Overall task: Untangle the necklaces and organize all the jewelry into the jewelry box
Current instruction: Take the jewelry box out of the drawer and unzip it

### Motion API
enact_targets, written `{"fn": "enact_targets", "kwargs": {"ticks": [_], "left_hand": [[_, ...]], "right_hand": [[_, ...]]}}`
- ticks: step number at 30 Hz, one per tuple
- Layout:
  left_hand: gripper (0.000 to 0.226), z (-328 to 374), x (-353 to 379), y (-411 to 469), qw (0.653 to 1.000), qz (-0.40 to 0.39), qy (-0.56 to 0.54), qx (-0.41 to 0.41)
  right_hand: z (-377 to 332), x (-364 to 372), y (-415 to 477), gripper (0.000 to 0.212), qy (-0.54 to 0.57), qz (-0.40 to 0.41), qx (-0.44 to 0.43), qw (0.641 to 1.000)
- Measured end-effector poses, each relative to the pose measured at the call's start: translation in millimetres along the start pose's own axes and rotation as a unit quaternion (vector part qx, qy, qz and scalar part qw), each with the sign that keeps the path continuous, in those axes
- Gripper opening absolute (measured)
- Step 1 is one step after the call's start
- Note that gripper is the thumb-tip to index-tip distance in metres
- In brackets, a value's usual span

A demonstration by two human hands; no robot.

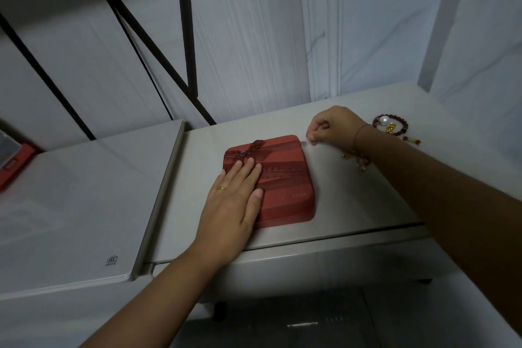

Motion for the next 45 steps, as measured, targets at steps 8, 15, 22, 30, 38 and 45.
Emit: {"fn": "enact_targets", "kwargs": {"ticks": [8,15,22,30,38,45], "left_hand": [[0.094,-4,-1,1,0.996,-0.031,-0.080,-0.019],[0.078,-41,14,-25,0.899,-0.085,-0.391,-0.178],[0.081,-37,10,-31,0.901,-0.067,-0.407,-0.135],[0.095,-44,2,-26,0.896,-0.067,-0.422,-0.125],[0.064,-54,8,-12,0.892,-0.098,-0.408,-0.167],[0.052,-50,16,-1,0.898,-0.107,-0.402,-0.146]], "right_hand": [[-31,-9,-65,0.043,0.015,-0.002,0.049,0.999],[-83,55,-127,0.081,0.169,-0.129,0.089,0.973],[-85,62,-129,0.075,0.123,-0.042,0.041,0.991],[-72,36,-119,0.063,0.136,-0.023,0.034,0.990],[-82,-20,-73,0.029,0.088,0.060,0.007,0.994],[-69,-32,-19,0.029,0.126,0.112,0.035,0.985]]}}
Point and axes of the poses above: each hand's wrist, its own y-axis towards the middle knuckle, its own x-axis out of the palm, z = x × y, the point moved 10 cm from there along y, towards the middle knuckle, and after that the axes turned 3 degrees about -x, right-handed, at the moved point
